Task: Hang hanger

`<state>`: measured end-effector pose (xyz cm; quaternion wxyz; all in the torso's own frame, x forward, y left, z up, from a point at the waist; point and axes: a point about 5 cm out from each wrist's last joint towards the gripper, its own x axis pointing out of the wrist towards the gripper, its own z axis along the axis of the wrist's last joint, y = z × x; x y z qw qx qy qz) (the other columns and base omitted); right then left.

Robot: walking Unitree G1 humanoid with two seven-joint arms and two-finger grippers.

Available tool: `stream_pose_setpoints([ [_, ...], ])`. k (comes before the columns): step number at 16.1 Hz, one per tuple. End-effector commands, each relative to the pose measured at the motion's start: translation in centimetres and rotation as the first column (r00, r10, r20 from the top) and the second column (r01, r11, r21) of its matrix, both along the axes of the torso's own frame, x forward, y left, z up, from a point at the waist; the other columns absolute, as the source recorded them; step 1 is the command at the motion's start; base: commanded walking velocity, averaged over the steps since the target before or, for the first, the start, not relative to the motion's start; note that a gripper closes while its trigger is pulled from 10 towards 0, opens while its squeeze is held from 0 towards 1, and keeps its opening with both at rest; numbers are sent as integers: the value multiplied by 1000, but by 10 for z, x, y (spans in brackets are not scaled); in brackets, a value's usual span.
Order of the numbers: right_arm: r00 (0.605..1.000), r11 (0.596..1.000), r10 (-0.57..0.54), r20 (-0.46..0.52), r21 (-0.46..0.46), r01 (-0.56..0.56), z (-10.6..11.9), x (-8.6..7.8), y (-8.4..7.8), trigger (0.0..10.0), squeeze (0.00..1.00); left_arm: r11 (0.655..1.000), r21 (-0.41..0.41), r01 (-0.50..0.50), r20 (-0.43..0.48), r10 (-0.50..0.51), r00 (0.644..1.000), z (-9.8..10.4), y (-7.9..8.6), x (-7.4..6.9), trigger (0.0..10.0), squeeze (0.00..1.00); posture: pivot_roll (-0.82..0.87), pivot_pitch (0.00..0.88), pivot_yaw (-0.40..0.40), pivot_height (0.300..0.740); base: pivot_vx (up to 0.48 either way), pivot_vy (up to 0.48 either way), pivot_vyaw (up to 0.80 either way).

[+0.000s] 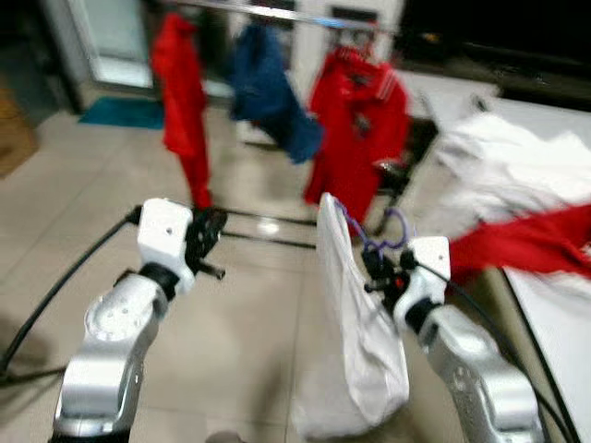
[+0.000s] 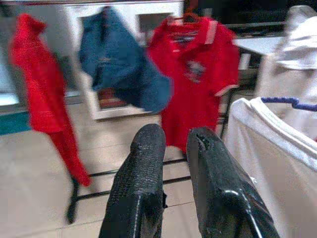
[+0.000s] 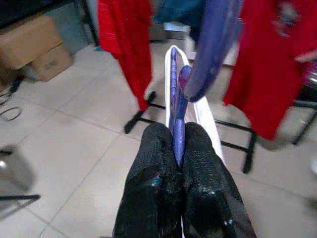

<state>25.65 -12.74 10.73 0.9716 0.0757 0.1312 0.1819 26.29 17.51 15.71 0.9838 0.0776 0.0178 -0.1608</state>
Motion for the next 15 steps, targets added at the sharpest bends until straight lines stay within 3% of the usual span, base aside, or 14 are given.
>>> stream_pose_setpoints([
  [1,999,1000,-5,37,-3,5,9,6,4,10000,0,1000,2,-18,1,18,1000,1,-2,-1,10000,0,156,18,-44,740,394,0,800],
  [2,999,999,-24,45,-30,26,9,9,2,10000,0,1000,5,-24,-4,24,1000,1,-3,-1,10000,0,158,19,-41,740,390,0,800],
  [3,996,996,-93,17,12,92,8,13,-1,10000,0,1000,7,-21,-20,21,1000,-1,-4,-2,10000,0,157,19,-37,740,398,0,0],
  [5,997,996,-64,49,-63,67,10,14,1,10000,0,999,-2,-33,-36,33,999,-3,-3,-2,10000,0,156,20,-34,740,398,0,0],
  [9,992,991,-125,31,-35,126,14,17,1,10000,0,999,-13,-34,-42,33,999,-3,-5,-4,10000,0,163,3,-37,740,401,0,0],
  [15,991,993,-115,74,-19,117,21,22,-1,10000,0,999,-30,-42,-36,41,998,-3,-6,-4,10000,0,175,0,-52,740,406,0,0],
])
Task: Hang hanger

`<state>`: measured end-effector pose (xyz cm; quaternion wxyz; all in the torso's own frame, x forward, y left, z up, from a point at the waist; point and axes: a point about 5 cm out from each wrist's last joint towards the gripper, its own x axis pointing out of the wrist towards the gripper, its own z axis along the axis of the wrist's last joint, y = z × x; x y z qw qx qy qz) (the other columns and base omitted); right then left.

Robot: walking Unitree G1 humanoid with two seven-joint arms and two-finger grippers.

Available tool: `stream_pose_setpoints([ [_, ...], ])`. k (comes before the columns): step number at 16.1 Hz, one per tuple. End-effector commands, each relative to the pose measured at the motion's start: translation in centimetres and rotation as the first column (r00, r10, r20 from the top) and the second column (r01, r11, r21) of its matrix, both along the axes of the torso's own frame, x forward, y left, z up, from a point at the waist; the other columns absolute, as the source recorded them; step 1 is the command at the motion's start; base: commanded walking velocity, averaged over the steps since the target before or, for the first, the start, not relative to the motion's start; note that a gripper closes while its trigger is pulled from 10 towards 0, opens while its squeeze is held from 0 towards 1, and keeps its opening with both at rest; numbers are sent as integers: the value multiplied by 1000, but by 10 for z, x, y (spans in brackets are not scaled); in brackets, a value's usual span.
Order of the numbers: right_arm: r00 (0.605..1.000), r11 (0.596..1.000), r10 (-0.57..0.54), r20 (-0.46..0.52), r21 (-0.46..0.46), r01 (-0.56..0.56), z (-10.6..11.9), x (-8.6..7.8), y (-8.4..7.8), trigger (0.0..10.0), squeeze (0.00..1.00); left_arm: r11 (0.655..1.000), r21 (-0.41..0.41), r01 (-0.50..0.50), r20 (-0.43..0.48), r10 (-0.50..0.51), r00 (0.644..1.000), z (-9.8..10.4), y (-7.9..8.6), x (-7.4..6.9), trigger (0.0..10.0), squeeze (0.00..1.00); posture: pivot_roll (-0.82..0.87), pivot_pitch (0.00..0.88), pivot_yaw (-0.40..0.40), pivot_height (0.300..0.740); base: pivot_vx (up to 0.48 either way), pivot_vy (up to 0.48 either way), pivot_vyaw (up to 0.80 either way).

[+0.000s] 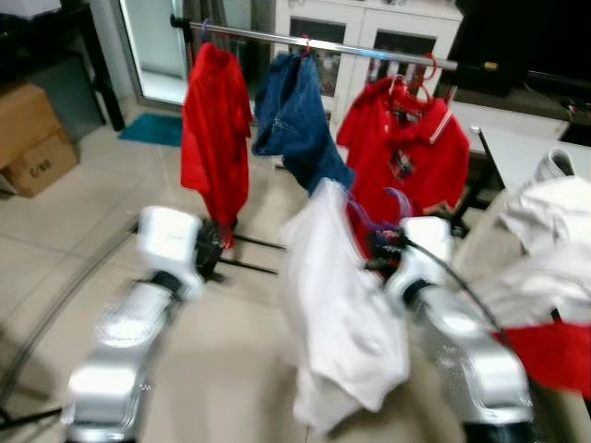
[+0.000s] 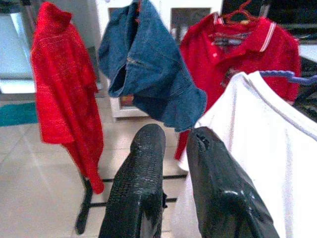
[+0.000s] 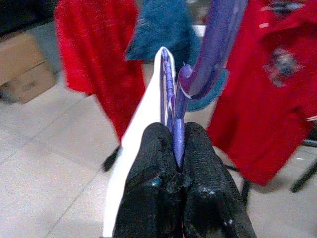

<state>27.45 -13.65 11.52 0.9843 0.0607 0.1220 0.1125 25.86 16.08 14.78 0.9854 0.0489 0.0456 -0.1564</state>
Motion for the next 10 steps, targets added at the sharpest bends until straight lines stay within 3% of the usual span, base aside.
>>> stream_pose_setpoints([
  [1,998,1000,14,59,14,-15,13,6,6,10000,0,999,18,-28,27,27,999,7,8,0,10000,0,176,0,-53,740,405,0,0],
  [10,996,1000,-17,89,-18,19,16,13,-3,10000,0,1000,24,-2,31,1,1000,8,6,3,10000,0,176,0,-48,740,409,0,0],
])
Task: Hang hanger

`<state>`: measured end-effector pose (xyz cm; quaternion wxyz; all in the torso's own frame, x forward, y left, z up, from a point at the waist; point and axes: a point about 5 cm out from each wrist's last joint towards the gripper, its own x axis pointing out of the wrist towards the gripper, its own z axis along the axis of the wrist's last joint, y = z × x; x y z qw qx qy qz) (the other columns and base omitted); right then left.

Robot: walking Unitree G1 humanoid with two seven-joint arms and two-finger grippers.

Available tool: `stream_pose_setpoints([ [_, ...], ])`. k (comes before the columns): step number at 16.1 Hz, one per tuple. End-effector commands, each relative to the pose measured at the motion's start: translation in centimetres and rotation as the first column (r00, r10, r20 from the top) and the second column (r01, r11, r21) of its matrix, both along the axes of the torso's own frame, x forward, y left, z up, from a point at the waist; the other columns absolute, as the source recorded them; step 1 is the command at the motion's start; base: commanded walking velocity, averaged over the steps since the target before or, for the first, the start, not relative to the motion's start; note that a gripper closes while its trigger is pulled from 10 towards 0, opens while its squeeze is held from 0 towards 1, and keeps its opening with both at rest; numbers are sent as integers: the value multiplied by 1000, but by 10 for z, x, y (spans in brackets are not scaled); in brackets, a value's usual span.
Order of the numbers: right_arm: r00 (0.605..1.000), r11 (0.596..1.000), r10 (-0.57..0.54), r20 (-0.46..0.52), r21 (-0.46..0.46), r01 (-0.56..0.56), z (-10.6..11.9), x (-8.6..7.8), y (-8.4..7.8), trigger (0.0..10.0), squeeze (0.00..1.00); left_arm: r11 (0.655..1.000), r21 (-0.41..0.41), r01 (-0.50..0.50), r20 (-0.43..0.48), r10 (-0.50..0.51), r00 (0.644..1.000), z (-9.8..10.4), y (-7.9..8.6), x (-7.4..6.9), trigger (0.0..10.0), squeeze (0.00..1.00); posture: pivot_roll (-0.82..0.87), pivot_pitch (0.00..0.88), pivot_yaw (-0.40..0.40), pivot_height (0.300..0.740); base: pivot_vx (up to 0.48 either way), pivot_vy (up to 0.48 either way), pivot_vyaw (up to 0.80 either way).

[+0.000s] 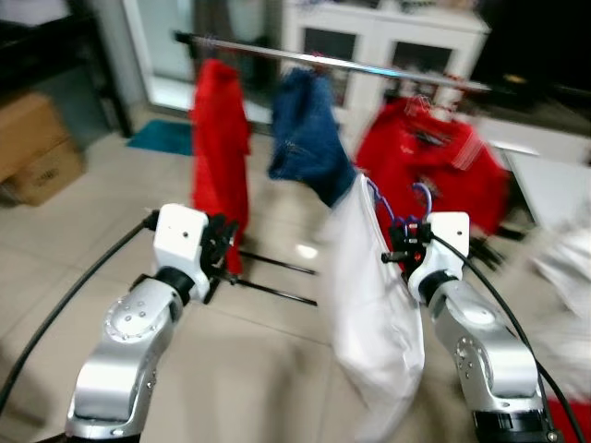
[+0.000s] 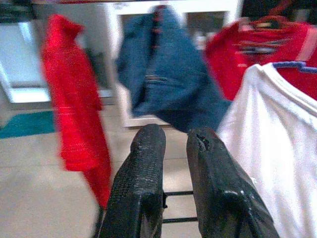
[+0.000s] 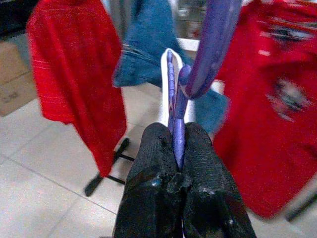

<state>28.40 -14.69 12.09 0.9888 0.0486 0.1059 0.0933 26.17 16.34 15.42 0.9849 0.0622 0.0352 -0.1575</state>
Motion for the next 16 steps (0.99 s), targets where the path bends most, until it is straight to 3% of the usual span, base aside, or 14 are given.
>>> stream_pose_setpoints([
  [1,998,1000,13,57,6,-13,11,3,6,10000,0,1000,-2,-2,7,2,1000,2,3,0,10000,0,175,0,-48,740,439,0,0],
  [8,998,1000,-7,68,1,7,13,4,0,10000,0,1000,0,8,1,-8,1000,0,1,-1,10000,0,172,0,-51,740,451,0,0],
  [12,993,995,-35,112,-91,46,25,9,-22,10000,0,1000,7,21,-6,-21,1000,-2,0,-2,10000,0,170,0,-52,740,450,0,0],
  [13,991,990,-48,124,-129,64,33,12,-39,10000,0,999,13,30,-11,-30,999,-3,-1,-2,10000,0,171,0,-54,740,446,0,0],
  [16,998,992,39,56,-124,-32,34,4,-51,10000,0,999,17,47,-18,-47,999,-4,-2,-4,10000,0,174,0,-57,740,449,0,0],
])
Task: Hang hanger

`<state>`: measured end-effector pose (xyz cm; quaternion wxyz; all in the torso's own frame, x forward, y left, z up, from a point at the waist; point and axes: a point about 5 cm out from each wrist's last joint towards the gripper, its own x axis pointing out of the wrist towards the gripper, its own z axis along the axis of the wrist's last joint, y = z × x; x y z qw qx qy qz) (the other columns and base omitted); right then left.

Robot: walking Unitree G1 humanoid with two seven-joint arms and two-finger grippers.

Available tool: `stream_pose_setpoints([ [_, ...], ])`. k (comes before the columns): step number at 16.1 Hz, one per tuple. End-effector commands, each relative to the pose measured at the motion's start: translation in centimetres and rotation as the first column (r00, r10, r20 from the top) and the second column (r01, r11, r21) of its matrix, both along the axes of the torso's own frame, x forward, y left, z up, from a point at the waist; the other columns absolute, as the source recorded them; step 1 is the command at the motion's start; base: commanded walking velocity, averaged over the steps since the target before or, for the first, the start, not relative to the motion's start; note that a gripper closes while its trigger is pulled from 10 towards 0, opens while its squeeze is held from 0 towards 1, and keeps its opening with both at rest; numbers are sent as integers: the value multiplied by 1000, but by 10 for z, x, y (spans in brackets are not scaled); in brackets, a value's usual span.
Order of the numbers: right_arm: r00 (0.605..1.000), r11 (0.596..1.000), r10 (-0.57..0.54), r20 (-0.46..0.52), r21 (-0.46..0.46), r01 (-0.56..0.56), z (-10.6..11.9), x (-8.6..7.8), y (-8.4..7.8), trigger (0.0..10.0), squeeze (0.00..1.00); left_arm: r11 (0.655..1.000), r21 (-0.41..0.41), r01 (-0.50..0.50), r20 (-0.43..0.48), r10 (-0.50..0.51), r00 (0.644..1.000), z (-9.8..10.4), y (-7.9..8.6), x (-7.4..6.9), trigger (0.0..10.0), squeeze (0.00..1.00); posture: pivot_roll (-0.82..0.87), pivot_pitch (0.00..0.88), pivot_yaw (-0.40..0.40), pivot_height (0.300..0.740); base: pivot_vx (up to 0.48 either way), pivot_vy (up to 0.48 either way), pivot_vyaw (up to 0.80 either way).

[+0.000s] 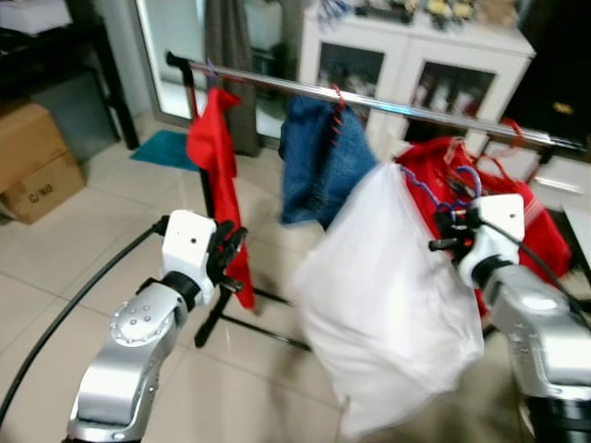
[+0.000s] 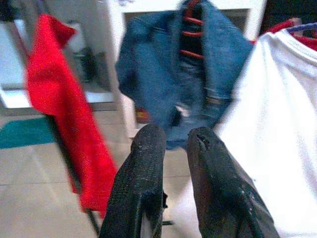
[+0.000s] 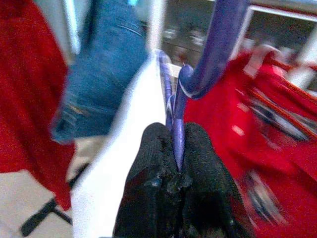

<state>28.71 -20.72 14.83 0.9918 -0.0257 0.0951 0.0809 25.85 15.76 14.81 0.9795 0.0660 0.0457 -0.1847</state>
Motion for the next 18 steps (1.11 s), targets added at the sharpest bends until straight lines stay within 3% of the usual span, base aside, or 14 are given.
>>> stream_pose_setpoints([
  [1,976,979,196,-100,-31,-200,-4,-18,-1,10000,0,1000,11,16,-3,-16,1000,1,2,-2,10000,0,169,0,-55,740,446,0,0],
  [3,914,939,272,-301,-125,-320,-22,-47,-28,10000,0,999,23,48,-25,-47,999,-3,1,-5,10000,0,162,0,-52,740,439,0,0],
  [4,911,941,238,-336,-150,-302,-25,-51,-40,10000,0,998,27,52,-32,-51,998,-5,1,-5,10000,0,156,0,-50,740,420,0,0],
  [6,919,953,206,-335,-147,-267,-21,-56,-57,10000,0,999,10,44,-48,-44,998,-8,-1,-5,10000,0,149,0,-49,740,0,0,0],
  [9,898,942,225,-379,-152,-300,-22,-68,-67,10000,0,999,14,48,-48,-47,998,-10,-1,-6,10000,0,144,0,-54,740,0,0,0],
  [11,902,951,175,-394,-169,-258,-24,-69,-74,10000,0,999,15,50,-50,-49,998,-10,-1,-7,10000,0,139,0,-53,740,0,0,0],
  [12,924,966,140,-357,-155,-207,-22,-62,-73,10000,0,998,16,58,-53,-57,997,-12,-2,-7,10000,0,135,0,-51,740,0,0,0],
  [13,935,972,130,-331,-142,-185,-20,-58,-70,10000,0,998,16,62,-55,-61,997,-12,-2,-7,10000,0,135,0,-51,740,0,0,0],
  [15,965,990,117,-235,-51,-133,-14,-40,-49,10000,0,996,27,81,-59,-80,995,-13,-5,-7,10000,0,134,0,-51,740,0,0,0],
  [16,983,991,130,-130,52,-124,-9,-10,-5,10000,0,989,4,150,-27,-149,988,-5,-11,-7,10000,0,135,0,-48,740,0,0,0],
  [18,994,996,58,-94,69,-51,-3,31,35,10000,0,979,3,205,-21,-204,979,-1,-15,-6,10000,0,141,0,-43,740,0,0,0],
])
